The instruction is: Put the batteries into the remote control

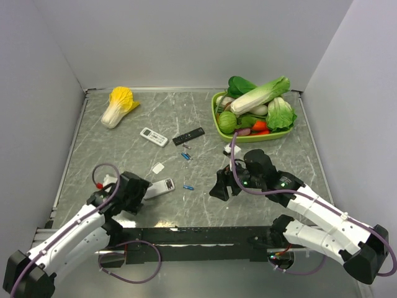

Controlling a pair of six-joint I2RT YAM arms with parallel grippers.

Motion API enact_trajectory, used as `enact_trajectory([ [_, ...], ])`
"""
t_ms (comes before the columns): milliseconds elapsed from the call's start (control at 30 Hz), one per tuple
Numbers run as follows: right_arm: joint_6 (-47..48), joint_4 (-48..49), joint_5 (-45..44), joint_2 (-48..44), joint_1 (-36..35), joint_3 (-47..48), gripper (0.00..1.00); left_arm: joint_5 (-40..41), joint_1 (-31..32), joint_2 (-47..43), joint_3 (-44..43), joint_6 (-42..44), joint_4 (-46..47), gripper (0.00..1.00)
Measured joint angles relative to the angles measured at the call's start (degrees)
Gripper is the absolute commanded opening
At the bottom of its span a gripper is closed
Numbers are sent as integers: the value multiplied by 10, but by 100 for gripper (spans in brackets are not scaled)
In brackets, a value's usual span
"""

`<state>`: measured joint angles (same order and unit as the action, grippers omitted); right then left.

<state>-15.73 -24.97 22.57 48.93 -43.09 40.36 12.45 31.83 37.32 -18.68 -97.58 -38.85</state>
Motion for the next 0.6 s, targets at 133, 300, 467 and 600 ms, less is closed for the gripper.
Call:
enact_trajectory([
  [133, 8, 0, 2, 10, 0, 1, 79, 35, -3, 69, -68, 103, 6, 86],
  [300, 19, -13, 3, 40, 0, 19, 79, 0, -82, 229, -171, 325, 109, 81],
  [467, 23, -14, 7, 62, 0, 35, 79, -60, -164, 365, -219, 505, 184, 71],
  [600, 24, -16, 9, 82, 0, 40, 79, -102, -167, 440, -253, 618, 201, 68],
])
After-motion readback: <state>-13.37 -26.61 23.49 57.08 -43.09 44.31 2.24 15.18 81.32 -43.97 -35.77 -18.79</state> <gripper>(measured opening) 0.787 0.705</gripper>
